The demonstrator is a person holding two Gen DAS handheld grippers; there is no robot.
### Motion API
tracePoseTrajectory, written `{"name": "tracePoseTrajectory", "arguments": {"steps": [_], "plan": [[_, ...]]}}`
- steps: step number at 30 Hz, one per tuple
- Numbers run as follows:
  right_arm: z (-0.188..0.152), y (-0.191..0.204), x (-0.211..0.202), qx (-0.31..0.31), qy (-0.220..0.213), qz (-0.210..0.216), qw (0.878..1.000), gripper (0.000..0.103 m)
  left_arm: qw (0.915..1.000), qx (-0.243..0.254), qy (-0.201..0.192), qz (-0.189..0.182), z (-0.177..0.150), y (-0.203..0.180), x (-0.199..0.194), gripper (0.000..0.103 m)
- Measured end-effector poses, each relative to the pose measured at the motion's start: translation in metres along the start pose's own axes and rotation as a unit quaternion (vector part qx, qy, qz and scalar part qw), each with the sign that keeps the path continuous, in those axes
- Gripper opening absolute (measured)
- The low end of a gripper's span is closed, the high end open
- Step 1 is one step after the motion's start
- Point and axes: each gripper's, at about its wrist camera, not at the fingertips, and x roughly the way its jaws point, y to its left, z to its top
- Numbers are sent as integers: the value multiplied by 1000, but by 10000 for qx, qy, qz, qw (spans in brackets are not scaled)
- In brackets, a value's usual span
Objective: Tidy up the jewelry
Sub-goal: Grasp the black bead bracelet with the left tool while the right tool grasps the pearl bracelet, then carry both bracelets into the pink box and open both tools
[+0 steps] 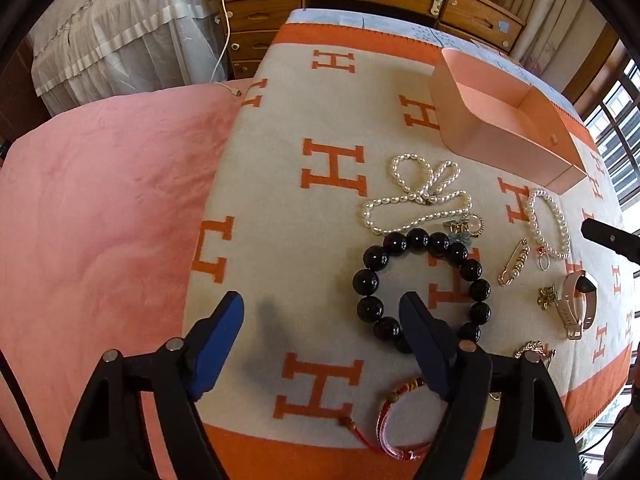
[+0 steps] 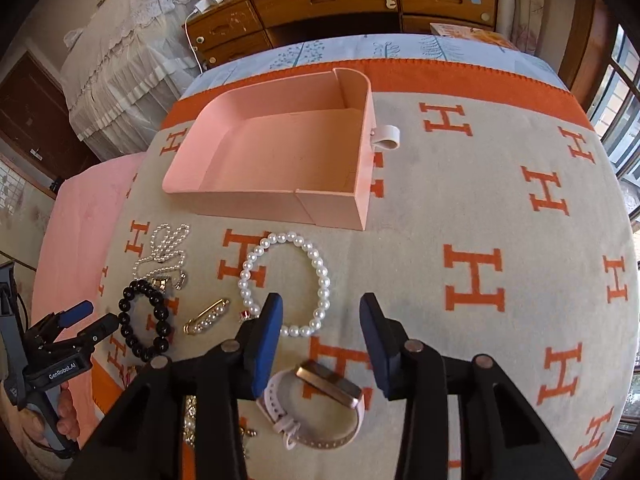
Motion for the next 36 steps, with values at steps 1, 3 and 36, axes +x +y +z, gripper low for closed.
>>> {"name": "tracePoseTrajectory", "arguments": {"steps": [1,3,36], "plan": [[4,2,6,-43,72,-32,10000,36,10000,62,42,2,3,-2,4,73],[9,7,17,-157,202,-157,9995,32,9997,196,120,52,7,-8,8,72],[57,44,-95,-478,-1562,231,9863,7,9919,571,-1025,-496,57,-58,-100,12]]}}
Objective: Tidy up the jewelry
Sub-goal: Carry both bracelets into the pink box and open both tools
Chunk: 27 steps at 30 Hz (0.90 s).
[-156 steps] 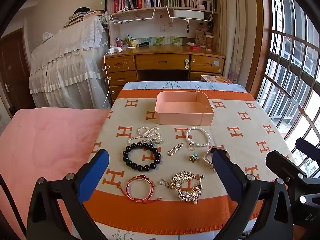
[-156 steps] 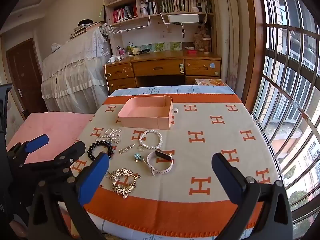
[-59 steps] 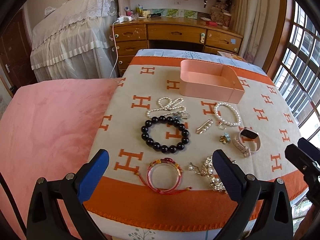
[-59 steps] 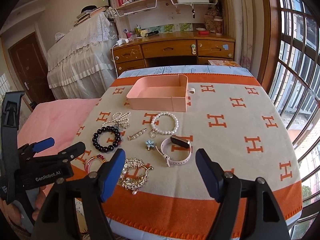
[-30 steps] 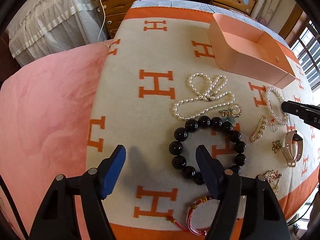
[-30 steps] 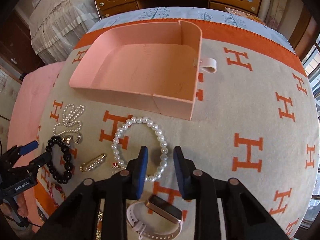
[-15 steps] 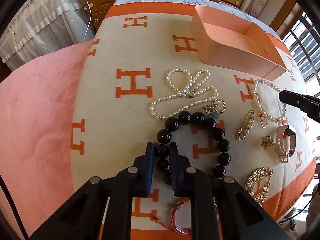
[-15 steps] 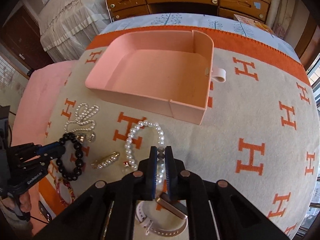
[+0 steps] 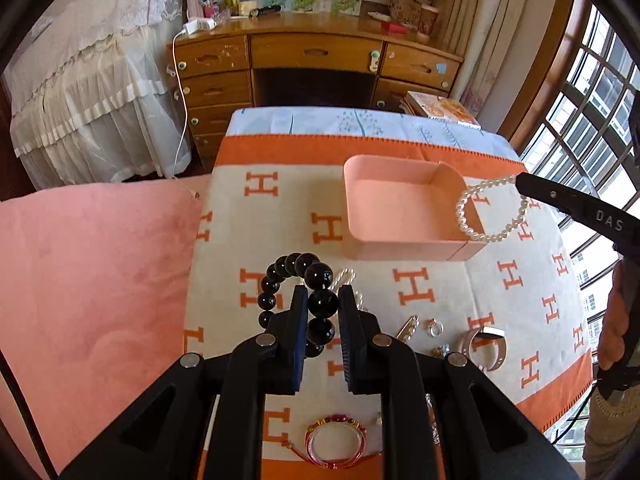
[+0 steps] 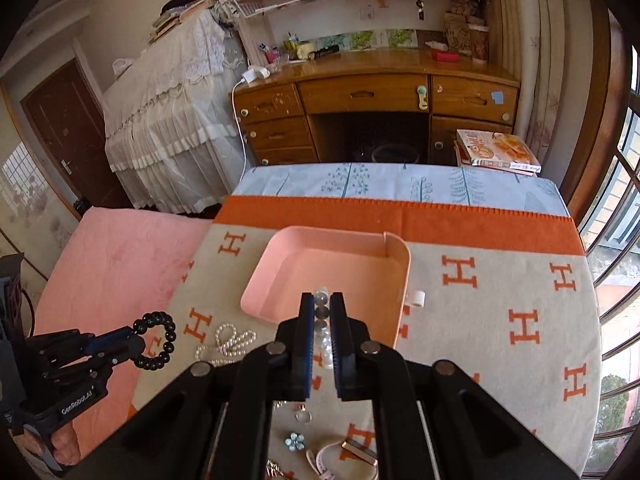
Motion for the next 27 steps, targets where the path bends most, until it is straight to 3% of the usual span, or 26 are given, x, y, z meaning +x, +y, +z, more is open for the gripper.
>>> {"name": "tracePoseTrajectory", "arguments": {"steps": [3,7,14,20,24,26,27], "plan": [[12,-7,11,132,-92,22,9999,7,9998,49,-216,-21,20,-8,-15,12],[15,-18,47,321,156,86,9993,7,9993,94,-354,-60,50,-23,-18,12],[2,-43,106,569,696,-138,9959,9,9995,208,-231,-81,93,-56,27,13],[-14,-63,99,800,674,20,9945,10,9995,222,10,-216,112,-77,72,13],[-21,-70,82,746,506,-75,9959,20,9994,278,116,-194,112,-83,98,14],[-24,-72,72,717,385,-121,9966,27,9991,342,225,-62,108,-82,112,28],[-25,-74,68,714,334,-119,9968,30,9990,358,264,37,106,-81,118,47]]}}
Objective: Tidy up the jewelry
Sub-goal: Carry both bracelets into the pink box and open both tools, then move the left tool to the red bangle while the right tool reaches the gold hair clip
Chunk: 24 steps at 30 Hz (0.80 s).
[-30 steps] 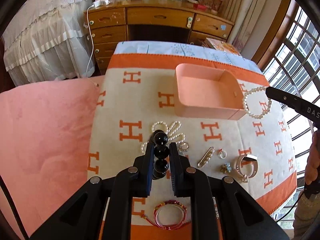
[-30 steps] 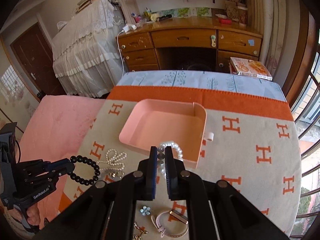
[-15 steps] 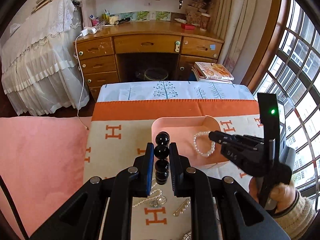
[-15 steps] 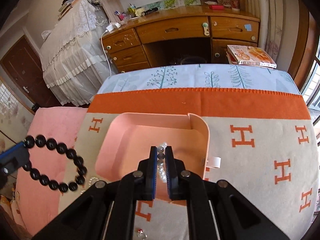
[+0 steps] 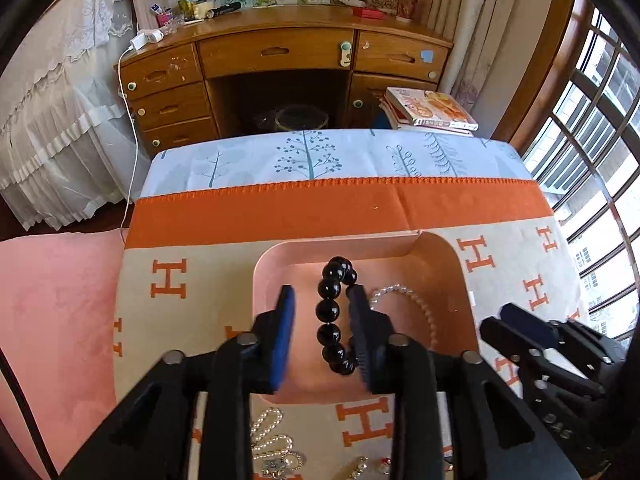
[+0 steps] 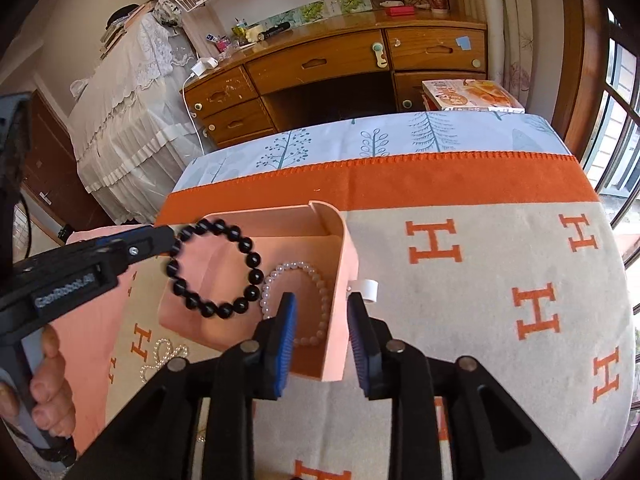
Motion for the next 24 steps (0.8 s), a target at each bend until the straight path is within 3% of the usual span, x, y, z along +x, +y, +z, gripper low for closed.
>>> {"name": "tracePoseTrajectory", "arguments": {"steps": [1,2,10,16,24], "plan": [[-1,-2,-4,12,-48,13,10000,32,9999,-3,15,104,-2,2,4,66],[-2,-3,-7,32,-86,18,10000,33,9998,-27,-1,216,-5,5,6,71],[-17,1,-30,49,-266,-40,9996,33,9988,-177,-175,424,-33,29,-21,72],[-45,31,-64,-613,-723,-201,9953,33,9967,-201,-549,567,-66,44,-64,72],[-79,65,-107,-1018,-579,53,9931,33,9924,-367,-1151,252,-116,65,-134,72]]}}
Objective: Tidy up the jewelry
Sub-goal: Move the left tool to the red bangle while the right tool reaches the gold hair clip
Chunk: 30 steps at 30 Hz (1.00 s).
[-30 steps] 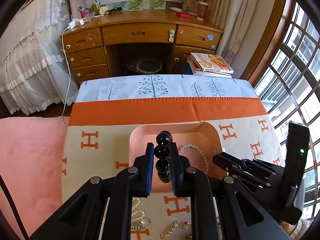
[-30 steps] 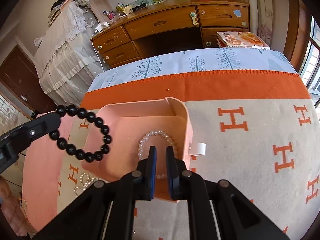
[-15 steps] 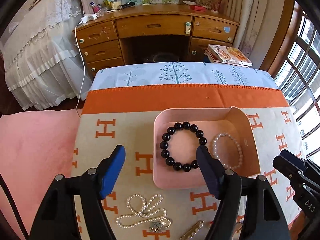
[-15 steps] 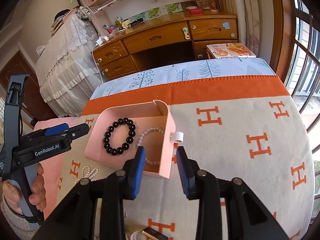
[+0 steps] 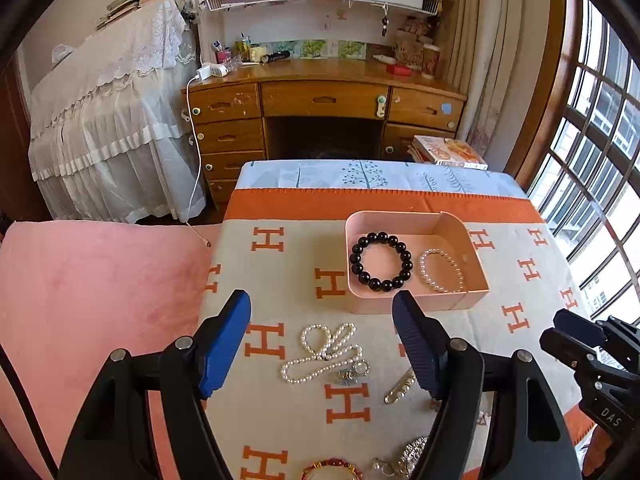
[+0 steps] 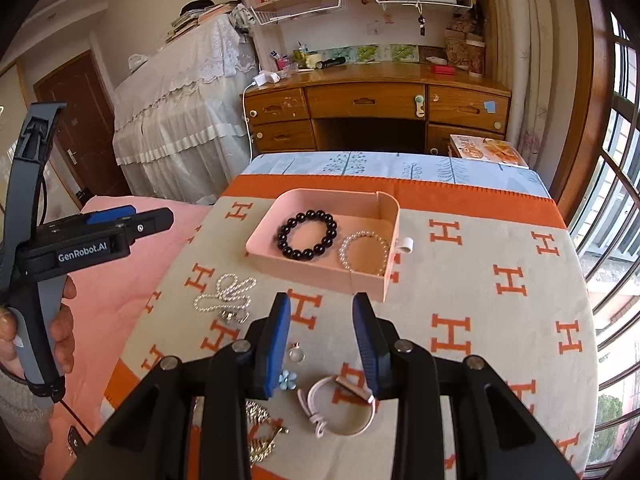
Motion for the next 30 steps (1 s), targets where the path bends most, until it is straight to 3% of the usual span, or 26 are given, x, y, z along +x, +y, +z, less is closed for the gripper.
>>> {"name": "tracePoseTrajectory", "arguments": {"steps": [5,10,16,21,30], "plan": [[-23,15,-26,-89,-51,-53,9999,33,9999,-33,-148,-21,-26,12,-36,72],[-47,27,-40,-203,75,-37,9998,33,9996,-9,164,-217,-57,24,-53,75],[-76,48,-41,-454,367,122,9982,33,9987,65,502,-117,-102,34,-54,75],[-90,71,-25,-804,687,392,9936,33,9971,206,729,-79,-135,41,-46,75],[-116,107,42,-1336,1516,651,9772,33,9905,325,1330,-130,-165,52,0,75]]}}
